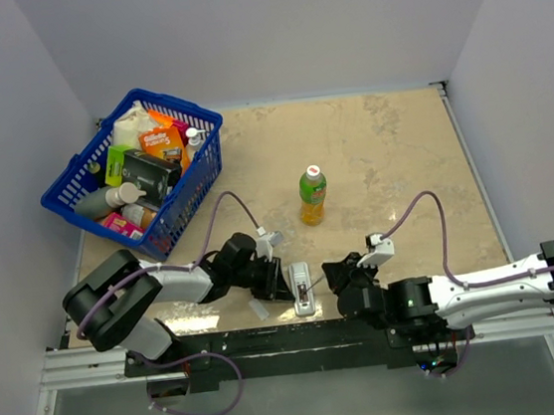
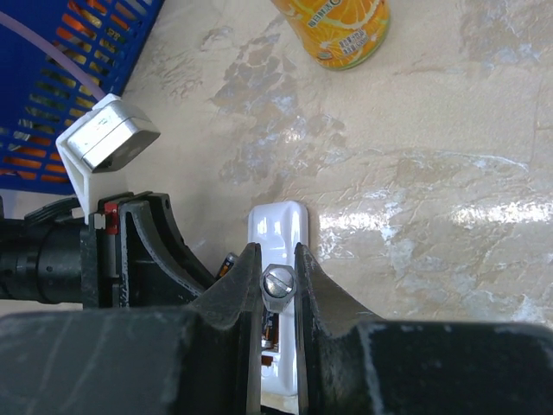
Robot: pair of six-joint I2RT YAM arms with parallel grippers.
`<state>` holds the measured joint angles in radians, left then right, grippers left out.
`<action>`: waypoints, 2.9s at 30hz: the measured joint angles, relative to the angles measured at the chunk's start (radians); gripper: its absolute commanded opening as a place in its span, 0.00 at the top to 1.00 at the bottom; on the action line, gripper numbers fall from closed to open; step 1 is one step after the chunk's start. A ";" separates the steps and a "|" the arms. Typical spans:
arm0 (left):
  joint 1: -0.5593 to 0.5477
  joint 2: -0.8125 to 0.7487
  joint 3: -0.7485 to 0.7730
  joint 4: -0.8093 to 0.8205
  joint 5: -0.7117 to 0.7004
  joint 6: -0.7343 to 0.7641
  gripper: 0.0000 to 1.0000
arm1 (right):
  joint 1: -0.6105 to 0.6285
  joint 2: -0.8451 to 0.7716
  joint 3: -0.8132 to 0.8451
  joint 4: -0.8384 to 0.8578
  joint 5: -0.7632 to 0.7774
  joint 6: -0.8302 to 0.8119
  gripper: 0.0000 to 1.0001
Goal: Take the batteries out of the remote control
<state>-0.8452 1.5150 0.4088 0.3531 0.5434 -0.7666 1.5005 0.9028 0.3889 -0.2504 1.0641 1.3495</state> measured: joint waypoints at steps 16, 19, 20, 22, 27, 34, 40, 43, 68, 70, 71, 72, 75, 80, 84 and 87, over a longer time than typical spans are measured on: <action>-0.010 0.032 0.020 0.023 0.002 -0.002 0.77 | 0.000 -0.187 -0.132 0.070 -0.001 0.020 1.00; -0.014 0.033 0.020 0.029 -0.002 -0.010 0.77 | 0.000 -0.190 -0.135 0.077 -0.005 0.022 1.00; -0.016 0.034 0.020 0.032 -0.003 -0.012 0.77 | 0.000 -0.194 -0.143 0.086 -0.007 0.024 1.00; -0.019 0.036 0.020 0.038 -0.006 -0.019 0.77 | 0.000 -0.202 -0.170 0.106 -0.009 0.029 1.00; -0.021 0.041 0.024 0.039 -0.008 -0.024 0.78 | 0.000 -0.200 -0.200 0.147 -0.011 0.046 1.00; -0.028 0.042 0.039 0.018 -0.021 -0.024 0.78 | 0.000 -0.175 -0.177 0.164 -0.018 0.007 1.00; -0.030 0.042 0.039 0.018 -0.027 -0.024 0.78 | 0.000 -0.169 -0.149 0.141 -0.019 -0.006 1.00; -0.031 0.042 0.043 0.012 -0.028 -0.024 0.78 | 0.000 -0.159 -0.116 0.108 -0.019 -0.011 1.00; -0.035 0.029 0.085 -0.053 -0.105 0.001 0.75 | 0.000 -0.129 -0.028 0.025 -0.039 -0.008 1.00; -0.035 0.027 0.085 -0.056 -0.108 0.001 0.75 | 0.000 -0.129 -0.028 0.026 -0.039 -0.008 1.00; -0.035 0.027 0.085 -0.056 -0.108 0.001 0.75 | 0.000 -0.129 -0.028 0.026 -0.040 -0.008 1.00; -0.035 0.027 0.085 -0.056 -0.109 0.001 0.75 | 0.000 -0.129 -0.028 0.025 -0.042 -0.008 1.00; -0.035 0.027 0.086 -0.057 -0.110 0.001 0.74 | 0.000 -0.129 -0.028 0.025 -0.049 -0.008 1.00; -0.035 0.027 0.091 -0.066 -0.114 0.002 0.74 | 0.000 -0.131 -0.028 0.026 -0.075 -0.008 1.00; -0.035 0.024 0.091 -0.071 -0.119 0.002 0.74 | 0.000 -0.137 -0.028 0.026 -0.093 -0.008 1.00; -0.035 0.022 0.092 -0.075 -0.123 0.002 0.74 | 0.000 -0.151 -0.028 0.027 -0.104 -0.008 1.00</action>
<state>-0.8803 1.5372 0.5003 0.2783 0.4206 -0.7647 1.5009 0.7513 0.3607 -0.2230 0.9600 1.3411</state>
